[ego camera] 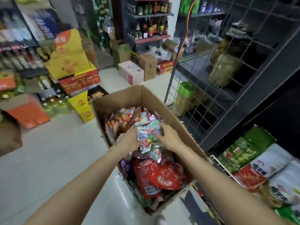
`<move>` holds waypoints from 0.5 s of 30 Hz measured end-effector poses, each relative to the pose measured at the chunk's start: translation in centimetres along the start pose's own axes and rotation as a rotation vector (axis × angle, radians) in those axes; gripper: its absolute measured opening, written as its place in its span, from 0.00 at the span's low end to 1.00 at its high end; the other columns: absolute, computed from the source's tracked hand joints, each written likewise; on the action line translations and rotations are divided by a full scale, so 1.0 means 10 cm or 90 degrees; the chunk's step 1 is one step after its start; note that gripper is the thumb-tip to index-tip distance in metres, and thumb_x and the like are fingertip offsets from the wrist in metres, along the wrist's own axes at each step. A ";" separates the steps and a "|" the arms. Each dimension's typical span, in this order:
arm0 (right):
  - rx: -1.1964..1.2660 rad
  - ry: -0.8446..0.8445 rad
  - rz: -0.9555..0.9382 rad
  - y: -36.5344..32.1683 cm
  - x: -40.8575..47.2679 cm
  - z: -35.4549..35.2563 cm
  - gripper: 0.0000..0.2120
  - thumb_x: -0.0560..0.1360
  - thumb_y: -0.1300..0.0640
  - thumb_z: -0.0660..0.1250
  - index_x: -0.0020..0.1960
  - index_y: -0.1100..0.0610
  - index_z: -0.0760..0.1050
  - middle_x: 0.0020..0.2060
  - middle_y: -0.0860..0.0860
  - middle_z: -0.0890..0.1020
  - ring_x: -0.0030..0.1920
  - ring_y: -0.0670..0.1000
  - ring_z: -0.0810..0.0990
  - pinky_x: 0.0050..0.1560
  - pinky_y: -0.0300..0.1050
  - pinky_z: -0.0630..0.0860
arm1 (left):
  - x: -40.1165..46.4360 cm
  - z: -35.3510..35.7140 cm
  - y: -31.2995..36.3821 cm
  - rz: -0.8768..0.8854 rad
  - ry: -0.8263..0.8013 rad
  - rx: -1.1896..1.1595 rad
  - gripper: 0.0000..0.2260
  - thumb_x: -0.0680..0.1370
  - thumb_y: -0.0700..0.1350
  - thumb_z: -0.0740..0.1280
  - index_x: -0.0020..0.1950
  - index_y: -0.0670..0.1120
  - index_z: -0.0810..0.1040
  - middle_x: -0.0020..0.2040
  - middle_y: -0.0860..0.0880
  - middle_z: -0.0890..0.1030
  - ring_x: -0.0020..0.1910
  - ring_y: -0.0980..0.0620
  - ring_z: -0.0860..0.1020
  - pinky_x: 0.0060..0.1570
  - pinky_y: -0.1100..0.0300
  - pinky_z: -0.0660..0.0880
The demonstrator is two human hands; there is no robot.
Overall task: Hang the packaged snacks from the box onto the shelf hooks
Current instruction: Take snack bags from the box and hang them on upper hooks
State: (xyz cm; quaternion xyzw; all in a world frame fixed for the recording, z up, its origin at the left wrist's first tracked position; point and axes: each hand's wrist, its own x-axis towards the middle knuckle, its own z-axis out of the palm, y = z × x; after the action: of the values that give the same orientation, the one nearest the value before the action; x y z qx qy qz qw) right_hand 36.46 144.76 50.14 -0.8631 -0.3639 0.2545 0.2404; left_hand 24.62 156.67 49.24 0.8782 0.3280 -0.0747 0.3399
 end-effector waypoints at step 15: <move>0.003 -0.064 0.101 0.10 0.21 0.39 0.51 0.63 0.52 0.80 0.74 0.58 0.50 0.70 0.60 0.59 0.71 0.61 0.58 0.69 0.53 0.62 | 0.11 0.00 -0.03 -0.209 0.146 -0.170 0.13 0.76 0.44 0.70 0.53 0.38 0.72 0.50 0.42 0.77 0.48 0.45 0.75 0.39 0.58 0.69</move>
State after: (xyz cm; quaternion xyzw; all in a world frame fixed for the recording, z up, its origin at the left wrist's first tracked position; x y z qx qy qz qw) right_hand 35.86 146.61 46.05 -0.8748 -0.3054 0.3166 0.2028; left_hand 25.27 157.41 48.74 0.7632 0.5098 0.0149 0.3967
